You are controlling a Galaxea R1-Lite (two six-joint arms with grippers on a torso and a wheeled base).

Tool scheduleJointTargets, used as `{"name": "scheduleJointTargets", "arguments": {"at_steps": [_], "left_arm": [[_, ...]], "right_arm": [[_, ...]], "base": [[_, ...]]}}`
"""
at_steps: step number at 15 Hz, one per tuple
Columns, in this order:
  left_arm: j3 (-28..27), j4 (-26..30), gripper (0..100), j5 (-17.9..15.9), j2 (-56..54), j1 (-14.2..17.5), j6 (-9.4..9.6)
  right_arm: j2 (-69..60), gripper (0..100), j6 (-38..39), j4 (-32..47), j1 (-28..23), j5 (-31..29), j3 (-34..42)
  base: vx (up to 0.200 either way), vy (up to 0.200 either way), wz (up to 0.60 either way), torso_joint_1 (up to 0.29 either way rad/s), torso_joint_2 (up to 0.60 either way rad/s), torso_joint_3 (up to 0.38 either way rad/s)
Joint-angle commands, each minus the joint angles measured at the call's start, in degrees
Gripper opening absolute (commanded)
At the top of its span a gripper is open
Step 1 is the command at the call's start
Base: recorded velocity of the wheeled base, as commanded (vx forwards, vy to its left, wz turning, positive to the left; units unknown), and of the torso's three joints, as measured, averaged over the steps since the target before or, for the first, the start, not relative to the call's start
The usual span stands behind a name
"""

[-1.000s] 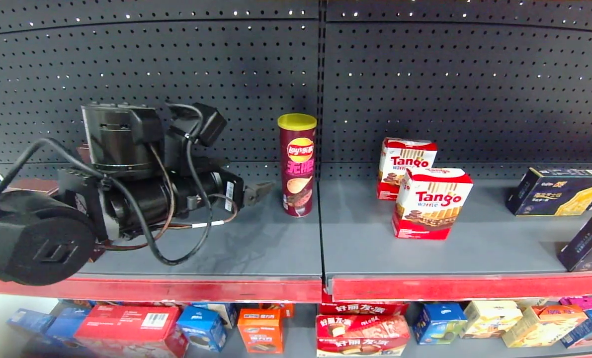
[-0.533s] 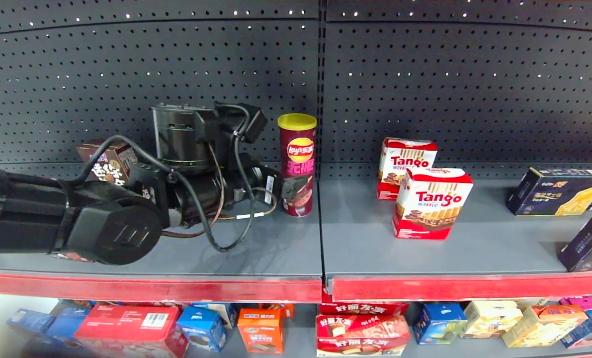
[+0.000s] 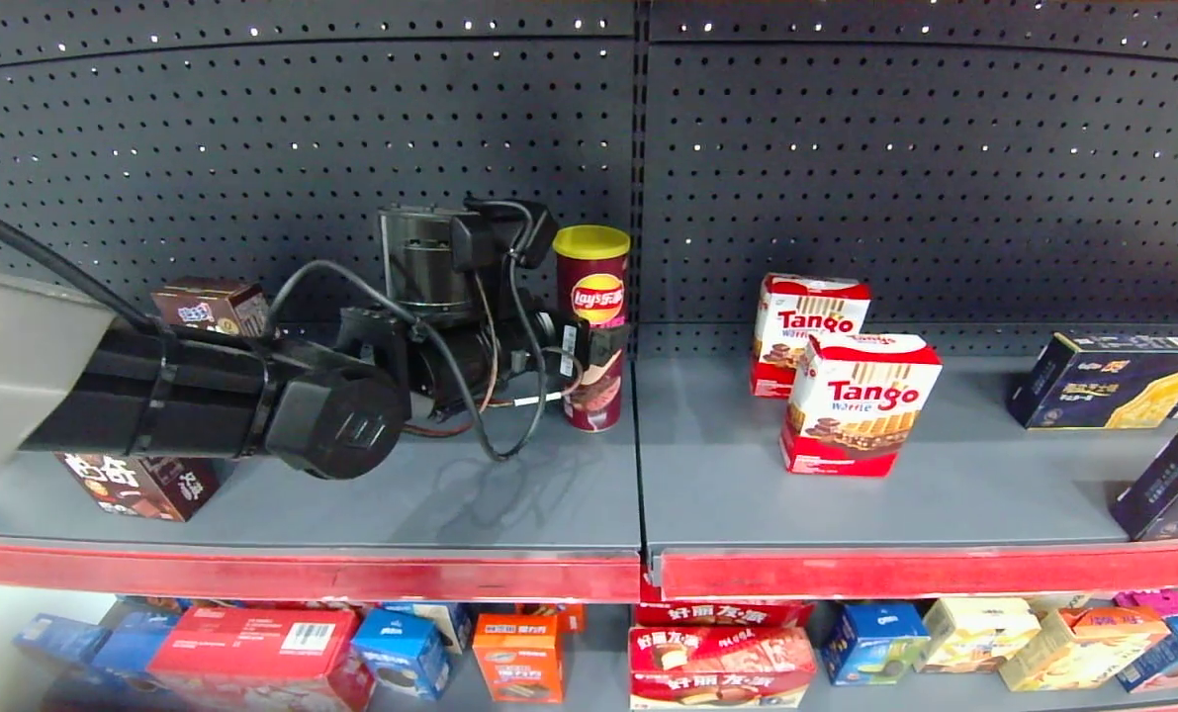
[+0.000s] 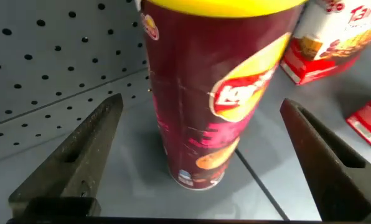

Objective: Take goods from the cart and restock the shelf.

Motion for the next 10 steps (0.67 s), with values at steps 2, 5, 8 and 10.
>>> {"name": "scheduleJointTargets", "arguments": {"at_steps": [2,5,8,10], "left_arm": [[-2.71,-0.03,100,1.05,2.42,0.16,-1.68],[-4.46,-0.03,100,1.13,4.01,0.60,-1.85],[-6.40,0.06,100,1.66,5.85,0.60,-1.94],[-7.45,0.06,100,1.84,6.82,0.60,-1.94]], "right_arm": [[0.16,0,-0.03,0.08,-0.16,-0.01,0.57],[-0.02,0,-0.12,0.08,-0.43,-0.01,0.57],[-0.45,0,-0.21,0.43,-0.52,-0.10,0.66],[-2.04,0,-1.79,0.69,-0.52,-0.01,1.10]], "base": [[0.000,0.000,0.00,0.000,0.00,0.000],[0.000,0.000,0.00,0.000,0.00,0.000],[0.000,0.000,0.00,0.000,0.00,0.000],[0.000,0.000,0.00,0.000,0.00,0.000]]}}
